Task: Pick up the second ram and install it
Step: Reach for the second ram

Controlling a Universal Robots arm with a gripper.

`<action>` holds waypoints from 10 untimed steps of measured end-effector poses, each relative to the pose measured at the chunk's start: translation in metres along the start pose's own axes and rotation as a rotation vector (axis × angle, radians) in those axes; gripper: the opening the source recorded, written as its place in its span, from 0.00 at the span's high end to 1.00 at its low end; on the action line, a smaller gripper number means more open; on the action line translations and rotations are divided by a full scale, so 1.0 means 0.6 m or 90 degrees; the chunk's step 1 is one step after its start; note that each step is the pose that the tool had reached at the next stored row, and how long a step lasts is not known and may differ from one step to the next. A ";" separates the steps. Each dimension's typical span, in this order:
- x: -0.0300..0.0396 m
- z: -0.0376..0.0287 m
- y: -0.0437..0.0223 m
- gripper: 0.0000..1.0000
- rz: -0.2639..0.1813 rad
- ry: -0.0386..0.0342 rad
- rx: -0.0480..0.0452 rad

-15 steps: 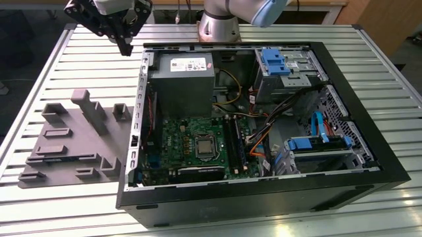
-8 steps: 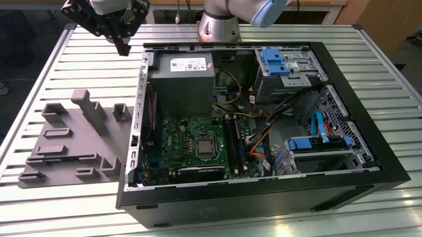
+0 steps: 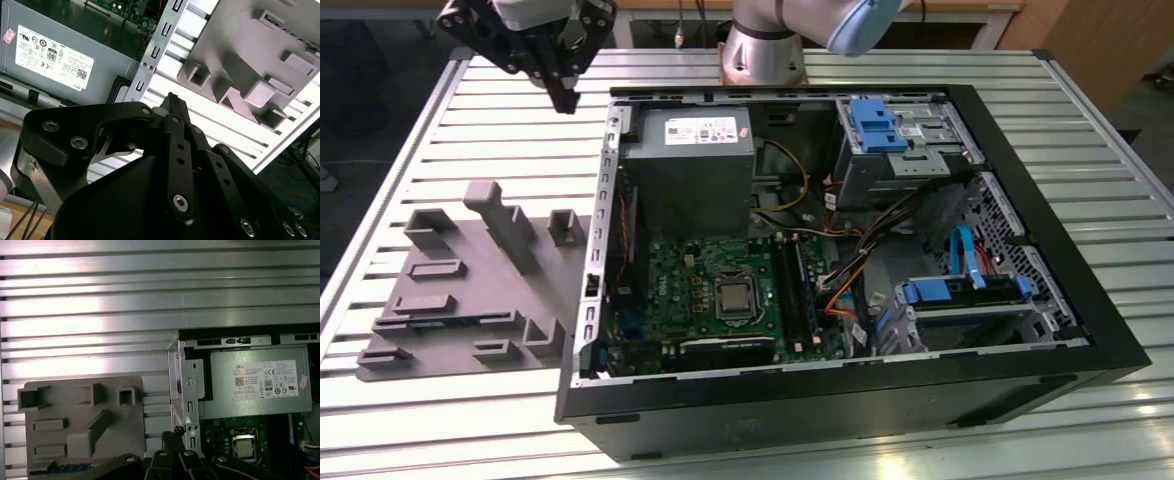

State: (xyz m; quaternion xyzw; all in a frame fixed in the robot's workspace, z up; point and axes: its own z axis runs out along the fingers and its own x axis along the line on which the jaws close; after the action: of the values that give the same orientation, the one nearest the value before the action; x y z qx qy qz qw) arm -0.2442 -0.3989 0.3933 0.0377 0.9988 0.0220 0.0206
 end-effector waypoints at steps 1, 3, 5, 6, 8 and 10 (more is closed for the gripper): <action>0.001 0.000 0.000 0.89 0.000 0.0000 0.0000; 0.003 0.000 0.000 0.89 0.000 -0.0002 0.0000; 0.005 0.000 0.000 0.89 0.000 -0.0004 0.0000; 0.007 0.000 -0.001 0.89 0.000 -0.0007 -0.0001; 0.010 0.000 -0.001 0.89 0.000 -0.0011 -0.0001; 0.013 -0.001 -0.001 0.89 0.000 -0.0014 -0.0001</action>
State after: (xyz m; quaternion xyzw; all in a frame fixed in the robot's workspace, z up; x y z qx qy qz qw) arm -0.2520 -0.3989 0.3933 0.0377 0.9988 0.0220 0.0217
